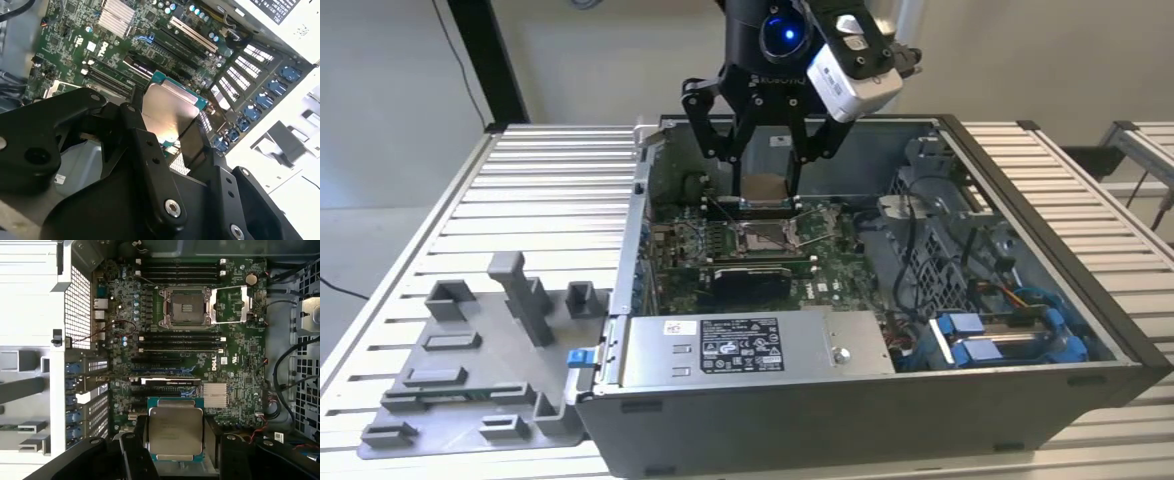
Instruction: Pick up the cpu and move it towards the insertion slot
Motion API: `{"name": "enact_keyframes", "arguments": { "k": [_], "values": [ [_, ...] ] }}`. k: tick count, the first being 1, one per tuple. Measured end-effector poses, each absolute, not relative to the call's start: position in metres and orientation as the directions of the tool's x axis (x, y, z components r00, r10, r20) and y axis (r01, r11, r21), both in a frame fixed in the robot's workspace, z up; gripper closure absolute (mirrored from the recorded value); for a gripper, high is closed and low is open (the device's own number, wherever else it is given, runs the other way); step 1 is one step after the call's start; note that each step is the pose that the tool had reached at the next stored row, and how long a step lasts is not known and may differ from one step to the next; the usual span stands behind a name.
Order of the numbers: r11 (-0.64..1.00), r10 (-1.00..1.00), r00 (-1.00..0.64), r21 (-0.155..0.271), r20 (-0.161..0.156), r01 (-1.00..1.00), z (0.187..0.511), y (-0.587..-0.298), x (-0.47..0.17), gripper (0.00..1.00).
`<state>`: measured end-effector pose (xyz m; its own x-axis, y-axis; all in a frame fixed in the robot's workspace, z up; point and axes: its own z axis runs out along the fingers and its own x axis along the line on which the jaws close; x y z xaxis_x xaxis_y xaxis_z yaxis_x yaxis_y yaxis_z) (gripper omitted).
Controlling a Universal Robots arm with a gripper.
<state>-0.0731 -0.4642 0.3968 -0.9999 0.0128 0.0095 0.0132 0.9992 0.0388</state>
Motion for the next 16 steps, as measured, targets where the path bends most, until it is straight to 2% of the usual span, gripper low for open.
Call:
{"name": "enact_keyframes", "arguments": {
  "k": [8, 16],
  "values": [
    [0.999, 0.013, -1.000, 0.039, 0.009, 0.013, 0.397, -0.463, -0.073, 1.00],
    [0.999, 0.013, -1.000, 0.039, 0.009, 0.013, 0.396, -0.450, -0.071, 1.00]
  ]
}}
